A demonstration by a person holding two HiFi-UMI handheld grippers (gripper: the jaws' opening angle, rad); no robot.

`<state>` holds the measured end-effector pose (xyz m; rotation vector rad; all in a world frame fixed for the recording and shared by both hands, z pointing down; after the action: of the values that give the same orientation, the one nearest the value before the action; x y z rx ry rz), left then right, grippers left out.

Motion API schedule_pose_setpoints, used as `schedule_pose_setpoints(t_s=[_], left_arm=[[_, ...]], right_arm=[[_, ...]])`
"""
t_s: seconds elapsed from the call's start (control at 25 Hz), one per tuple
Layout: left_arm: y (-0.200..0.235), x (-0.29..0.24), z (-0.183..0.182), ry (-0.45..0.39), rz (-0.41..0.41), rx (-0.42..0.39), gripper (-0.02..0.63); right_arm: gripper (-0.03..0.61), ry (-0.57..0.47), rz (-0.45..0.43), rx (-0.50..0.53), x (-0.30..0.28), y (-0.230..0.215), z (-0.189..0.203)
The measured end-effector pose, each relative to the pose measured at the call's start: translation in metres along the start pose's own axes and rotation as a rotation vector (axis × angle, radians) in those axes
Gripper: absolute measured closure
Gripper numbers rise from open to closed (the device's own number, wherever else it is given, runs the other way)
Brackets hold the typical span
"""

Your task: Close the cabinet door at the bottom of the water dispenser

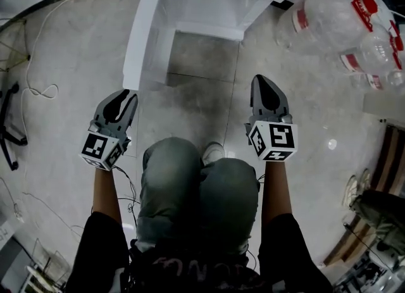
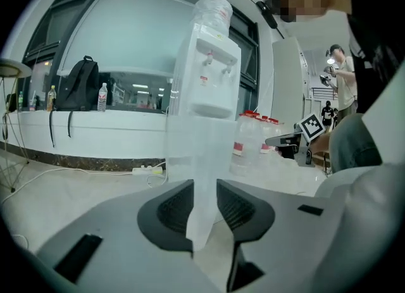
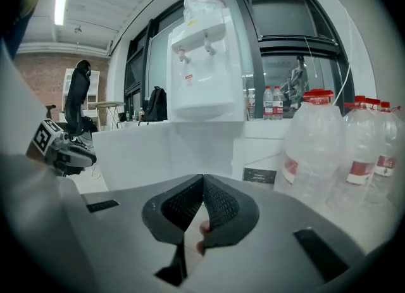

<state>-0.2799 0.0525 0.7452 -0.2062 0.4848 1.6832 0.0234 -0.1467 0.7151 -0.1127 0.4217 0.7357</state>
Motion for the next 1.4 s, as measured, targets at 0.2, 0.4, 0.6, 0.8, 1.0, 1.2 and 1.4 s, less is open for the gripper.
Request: schedule_pose_setpoints(t_s=[0.2,0.4,0.6,0.8,1.0,1.2,1.4], left_arm=[[0.006,-0.021,0.020,0.013,0.052,-0.037,0.465],[0.001,-0.037,0.022,0.003,0.115,-0.060,0.457],[-0.013,-0.046,0.022,0.016,0.151,-0.089,0.457],[-0.042,-0.070,0.012,-0.011,0.219,-0.088,0.476],[-0.073,-0.102,0.004,-0.006,0.318,-0.129,0.491],[-0.100,-0.140,-0.005,-0.021,0.410,-0.156,0.494],[-0.119,-0.175,-0.013,-0.019,0.459,-0.172,0.483]], right_arm=[[0.566,-0.007,0.034,-0.011,0.005,-0.007,0.028],[0.565,0.005,0.072,-0.031,0.014,-0.019,0.049],[0.565,0.009,0.094,-0.043,0.024,-0.030,0.059],[0.565,-0.002,0.126,-0.051,0.029,-0.046,0.059],[0.565,0.002,0.160,-0.076,0.036,-0.062,0.066],[0.565,0.016,0.192,-0.098,0.042,-0.077,0.077],[0.565,0.024,0.211,-0.103,0.048,-0.087,0.092]])
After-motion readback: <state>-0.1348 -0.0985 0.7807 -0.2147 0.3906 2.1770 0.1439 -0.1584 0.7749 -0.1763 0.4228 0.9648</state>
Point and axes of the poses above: the fingertips, and each gripper's own axes: x backward along the fingers, y to its left, z out of its underside, the point moved 6 cm from there along x, backward along the fingers, and after that the axes turned 5 degrees about x, right-handed, at the moved point
